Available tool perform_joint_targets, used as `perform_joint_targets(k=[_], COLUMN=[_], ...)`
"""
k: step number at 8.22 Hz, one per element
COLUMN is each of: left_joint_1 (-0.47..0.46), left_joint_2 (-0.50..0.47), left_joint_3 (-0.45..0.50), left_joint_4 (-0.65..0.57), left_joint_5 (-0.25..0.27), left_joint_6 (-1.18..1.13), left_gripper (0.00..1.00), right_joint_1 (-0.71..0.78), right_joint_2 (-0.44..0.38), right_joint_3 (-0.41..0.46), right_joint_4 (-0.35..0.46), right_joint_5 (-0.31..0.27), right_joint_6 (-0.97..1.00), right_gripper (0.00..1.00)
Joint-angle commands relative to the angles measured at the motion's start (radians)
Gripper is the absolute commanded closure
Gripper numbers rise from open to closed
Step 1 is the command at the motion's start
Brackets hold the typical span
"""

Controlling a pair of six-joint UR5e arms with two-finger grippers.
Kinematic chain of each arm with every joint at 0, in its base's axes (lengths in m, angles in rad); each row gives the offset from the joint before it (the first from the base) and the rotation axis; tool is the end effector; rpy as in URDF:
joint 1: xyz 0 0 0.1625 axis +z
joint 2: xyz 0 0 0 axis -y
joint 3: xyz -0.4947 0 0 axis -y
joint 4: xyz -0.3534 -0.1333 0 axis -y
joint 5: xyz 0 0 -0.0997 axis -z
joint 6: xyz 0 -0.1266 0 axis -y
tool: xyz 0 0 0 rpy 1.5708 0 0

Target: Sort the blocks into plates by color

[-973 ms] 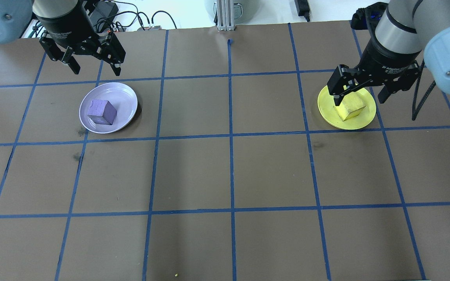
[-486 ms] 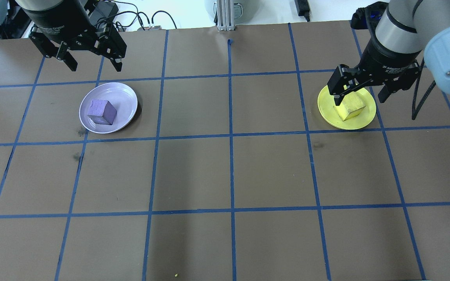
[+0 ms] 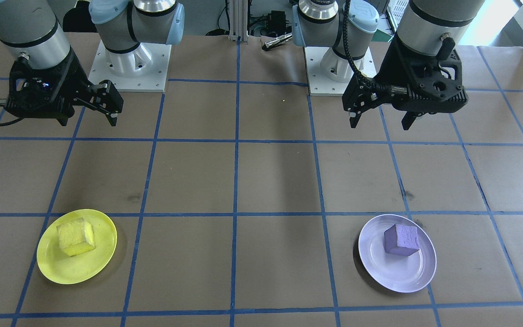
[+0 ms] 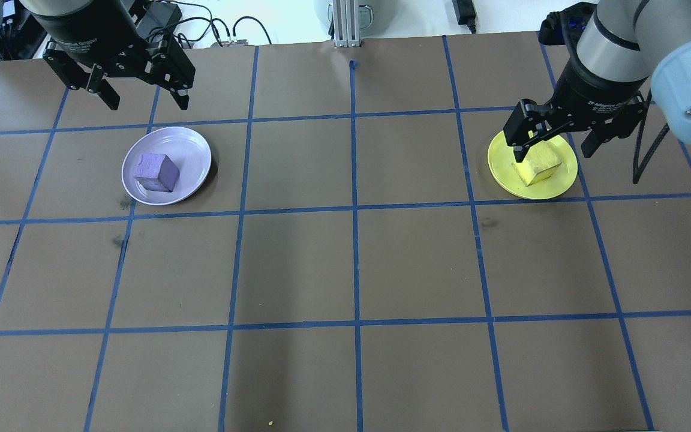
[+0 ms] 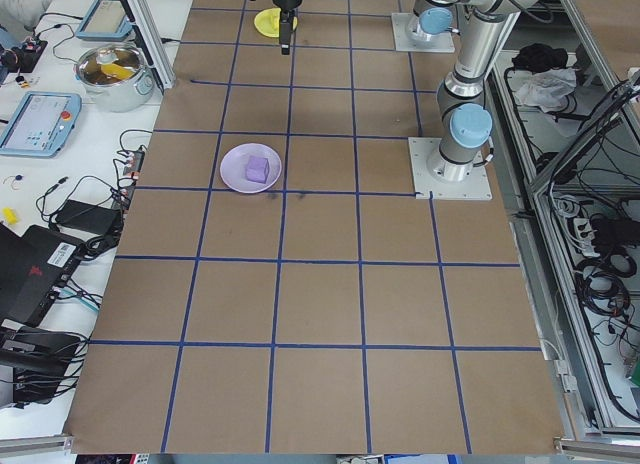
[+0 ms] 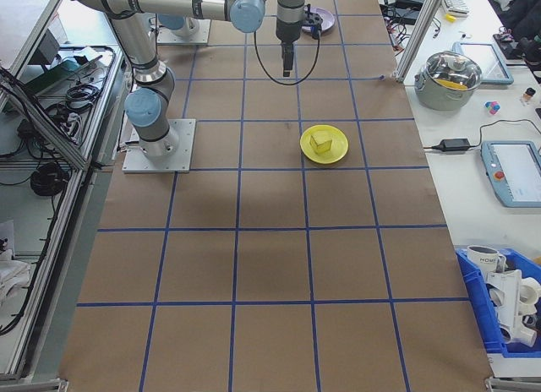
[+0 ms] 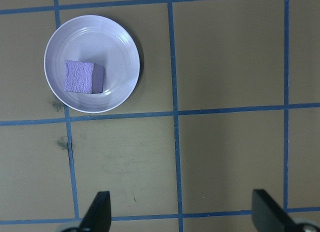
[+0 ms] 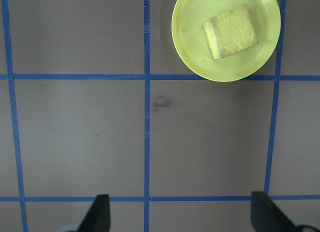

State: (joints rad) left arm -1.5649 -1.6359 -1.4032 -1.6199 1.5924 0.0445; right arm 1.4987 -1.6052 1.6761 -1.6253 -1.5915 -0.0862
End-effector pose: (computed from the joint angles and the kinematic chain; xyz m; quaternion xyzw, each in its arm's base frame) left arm -0.1277 -0.4908 0.5712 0.0190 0.9994 -0.0264 0.0115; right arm 0.0991 -0.4414 0.5037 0.0071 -0.9999 -0.0090 0.0097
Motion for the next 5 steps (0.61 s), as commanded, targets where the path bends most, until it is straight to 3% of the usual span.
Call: perform_joint_targets(k=[1,5], left_joint_1=[0.0,0.0], left_joint_2=[-0.005,-0.001], left_joint_3=[0.0,0.001], left_joint_4=[0.0,0.0], left_joint_5=[0.0,0.0], left_joint_6=[-0.002,-0.002], left_gripper=[0.0,0.0], right_joint_1=[0.0,0.0], right_joint_2=[0.001,0.001], right_joint_3=[-0.001,0.001], right_joint_4=[-0.001,0.005], right_joint_5=[-0.005,-0.004], right_joint_6=[-0.004,-0.001], right_gripper=[0.0,0.0])
